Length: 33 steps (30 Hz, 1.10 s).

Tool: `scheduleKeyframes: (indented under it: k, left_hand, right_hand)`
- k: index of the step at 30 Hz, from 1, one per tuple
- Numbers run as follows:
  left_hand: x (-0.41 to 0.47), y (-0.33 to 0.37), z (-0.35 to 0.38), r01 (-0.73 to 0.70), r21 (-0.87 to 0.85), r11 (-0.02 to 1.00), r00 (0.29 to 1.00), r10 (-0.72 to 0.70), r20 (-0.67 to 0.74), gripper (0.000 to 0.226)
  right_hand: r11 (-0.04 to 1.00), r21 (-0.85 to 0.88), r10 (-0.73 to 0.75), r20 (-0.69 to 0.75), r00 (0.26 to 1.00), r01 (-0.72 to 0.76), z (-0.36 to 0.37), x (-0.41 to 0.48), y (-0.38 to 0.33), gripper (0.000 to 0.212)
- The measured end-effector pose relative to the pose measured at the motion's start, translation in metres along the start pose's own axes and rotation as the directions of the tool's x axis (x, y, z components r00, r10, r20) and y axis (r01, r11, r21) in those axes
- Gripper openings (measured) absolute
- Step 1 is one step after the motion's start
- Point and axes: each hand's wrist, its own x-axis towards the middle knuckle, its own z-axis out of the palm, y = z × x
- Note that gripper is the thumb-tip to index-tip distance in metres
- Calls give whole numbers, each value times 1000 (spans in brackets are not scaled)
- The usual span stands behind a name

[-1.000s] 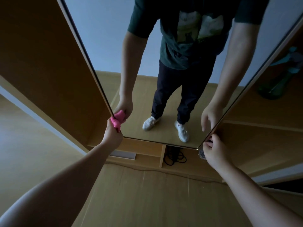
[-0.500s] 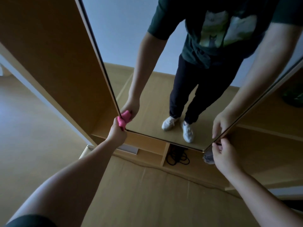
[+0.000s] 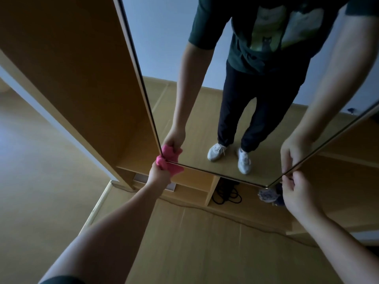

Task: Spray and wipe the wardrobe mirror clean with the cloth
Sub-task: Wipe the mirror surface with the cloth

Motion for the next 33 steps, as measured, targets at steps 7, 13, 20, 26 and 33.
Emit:
scheduleKeyframes:
  k: [7,13,20,26,33]
  left_hand:
    - [-12,4,29,20,-126,992,997,-29,-68,51]
    - [-39,13,69,2,-41,999,994,-6,-113,38]
    - [-64,24,120,-4,-138,990,994,-12,-111,51]
    - [-73,24,141,-13,-174,985,995,-4,-95,59]
    - [-74,14,158,64,-54,996,996,-67,-56,67]
  right_hand:
    - [997,-14,-75,16,997,76,-2,2,8,13]
    - [970,-44,-241,-12,970,240,-3,8,19,21]
    - [938,-40,-342,54,938,344,-7,16,30,22]
    - [925,-51,-373,65,926,376,-11,18,33,36]
    - [933,-55,-352,70,933,356,-9,19,35,35]
